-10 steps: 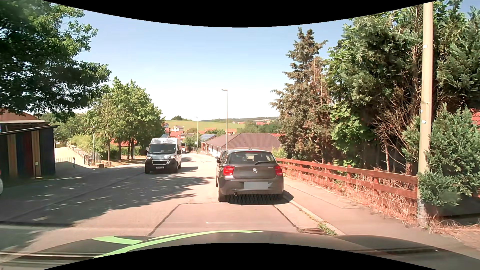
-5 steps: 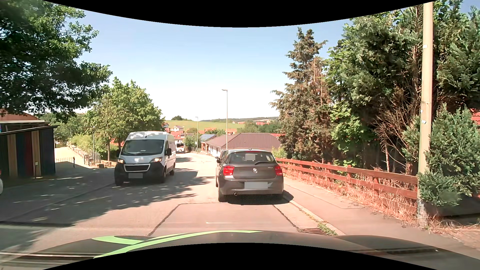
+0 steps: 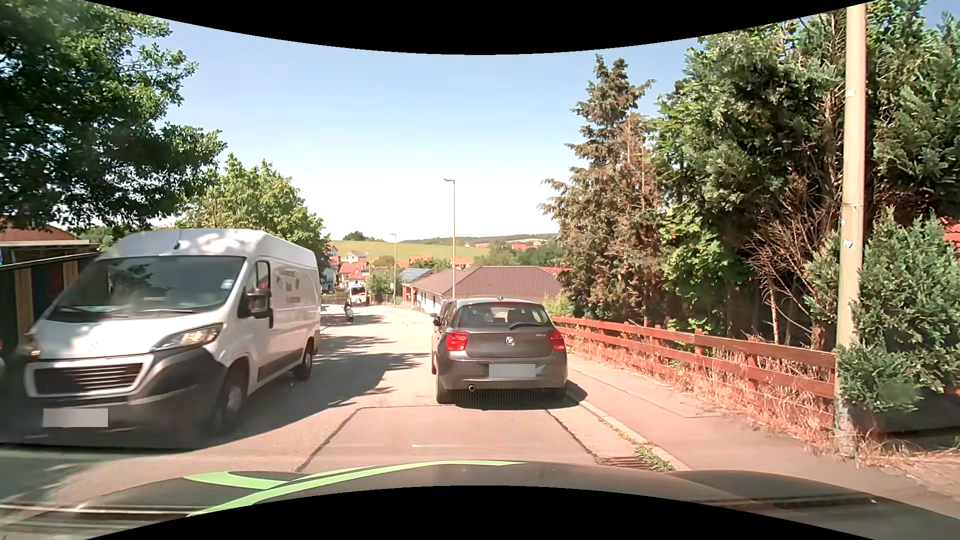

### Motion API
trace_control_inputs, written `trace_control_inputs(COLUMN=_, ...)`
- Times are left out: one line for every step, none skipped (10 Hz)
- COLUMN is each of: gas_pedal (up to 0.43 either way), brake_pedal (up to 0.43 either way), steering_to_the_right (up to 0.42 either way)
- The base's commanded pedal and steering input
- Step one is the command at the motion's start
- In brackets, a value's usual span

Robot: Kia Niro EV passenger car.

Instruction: Follow the waypoints while adhering to traffic rules and regulations

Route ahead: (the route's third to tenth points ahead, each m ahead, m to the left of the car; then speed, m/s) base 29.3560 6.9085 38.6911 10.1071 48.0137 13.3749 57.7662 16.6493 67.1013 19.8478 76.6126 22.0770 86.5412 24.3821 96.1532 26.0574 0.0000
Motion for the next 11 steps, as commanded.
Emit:
trace_control_inputs(gas_pedal=0.0, brake_pedal=0.311, steering_to_the_right=-0.239)
trace_control_inputs(gas_pedal=0.0, brake_pedal=0.311, steering_to_the_right=-0.239)
trace_control_inputs(gas_pedal=0.0, brake_pedal=0.311, steering_to_the_right=-0.239)
trace_control_inputs(gas_pedal=0.0, brake_pedal=0.311, steering_to_the_right=-0.239)
trace_control_inputs(gas_pedal=0.0, brake_pedal=0.311, steering_to_the_right=-0.239)
trace_control_inputs(gas_pedal=0.0, brake_pedal=0.311, steering_to_the_right=-0.239)
trace_control_inputs(gas_pedal=0.0, brake_pedal=0.311, steering_to_the_right=-0.24)
trace_control_inputs(gas_pedal=0.0, brake_pedal=0.311, steering_to_the_right=-0.24)
trace_control_inputs(gas_pedal=0.0, brake_pedal=0.311, steering_to_the_right=-0.239)
trace_control_inputs(gas_pedal=0.0, brake_pedal=0.311, steering_to_the_right=-0.239)
trace_control_inputs(gas_pedal=0.0, brake_pedal=0.311, steering_to_the_right=-0.239)
